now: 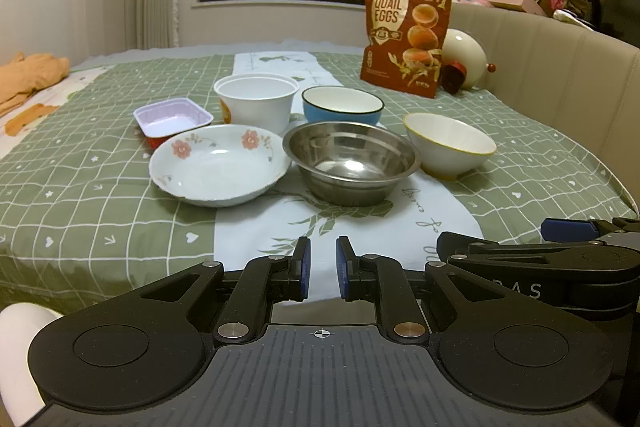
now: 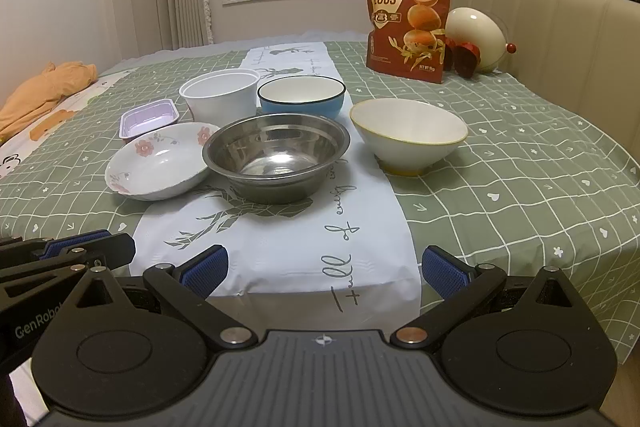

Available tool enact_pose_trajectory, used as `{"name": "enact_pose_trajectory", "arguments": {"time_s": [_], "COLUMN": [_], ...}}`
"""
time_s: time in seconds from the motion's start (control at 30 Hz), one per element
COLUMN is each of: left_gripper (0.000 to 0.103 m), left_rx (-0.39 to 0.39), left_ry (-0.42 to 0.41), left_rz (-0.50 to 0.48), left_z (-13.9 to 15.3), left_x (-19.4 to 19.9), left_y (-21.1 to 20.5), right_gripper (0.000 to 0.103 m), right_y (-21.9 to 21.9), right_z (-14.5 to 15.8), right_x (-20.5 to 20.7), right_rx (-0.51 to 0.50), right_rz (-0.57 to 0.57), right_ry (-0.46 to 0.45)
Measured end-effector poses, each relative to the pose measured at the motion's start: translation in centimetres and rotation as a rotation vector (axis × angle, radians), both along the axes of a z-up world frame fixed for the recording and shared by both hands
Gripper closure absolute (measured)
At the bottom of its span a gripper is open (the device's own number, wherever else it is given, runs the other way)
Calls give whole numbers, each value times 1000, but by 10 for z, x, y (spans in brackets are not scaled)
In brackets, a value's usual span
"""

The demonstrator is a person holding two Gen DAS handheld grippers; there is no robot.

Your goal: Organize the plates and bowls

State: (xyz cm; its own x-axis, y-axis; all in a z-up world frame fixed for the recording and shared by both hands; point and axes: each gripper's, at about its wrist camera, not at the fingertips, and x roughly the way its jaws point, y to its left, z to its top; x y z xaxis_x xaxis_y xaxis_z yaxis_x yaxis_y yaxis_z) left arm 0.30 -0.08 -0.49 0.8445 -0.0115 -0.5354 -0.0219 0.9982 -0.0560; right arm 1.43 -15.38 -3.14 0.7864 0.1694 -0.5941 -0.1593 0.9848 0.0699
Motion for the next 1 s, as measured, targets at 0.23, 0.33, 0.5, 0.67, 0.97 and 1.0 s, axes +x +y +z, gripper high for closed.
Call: {"name": "enact_pose_trajectory", "arguments": {"time_s": [0.23,0.33,0.5,0.67,0.97,1.0], "left_gripper": [86,86,86,86,87,87], "left_rx": [0,-2,-2,-21,-246,-273], "left_ry": [1,0,7,30,87,87], "left_rz": [-1,-2,-5,-17,-134,-142], "left_z": [0,0,-1,-1,1,1], "left_x": [0,1,3,20,86,94], "left_y": [0,0,0,7,58,66], "right_gripper": [0,0,0,0,0,0], "right_y": [0,0,0,0,2,2], "right_z": [0,0,0,3,-2,-3], "right_x": [0,0,1,12,58,66], "right_rx": [1,1,3,10,58,64], "right_rz": [0,0,-2,-11,-34,-39], "right_ry": [-1,0,1,13,56,68]}}
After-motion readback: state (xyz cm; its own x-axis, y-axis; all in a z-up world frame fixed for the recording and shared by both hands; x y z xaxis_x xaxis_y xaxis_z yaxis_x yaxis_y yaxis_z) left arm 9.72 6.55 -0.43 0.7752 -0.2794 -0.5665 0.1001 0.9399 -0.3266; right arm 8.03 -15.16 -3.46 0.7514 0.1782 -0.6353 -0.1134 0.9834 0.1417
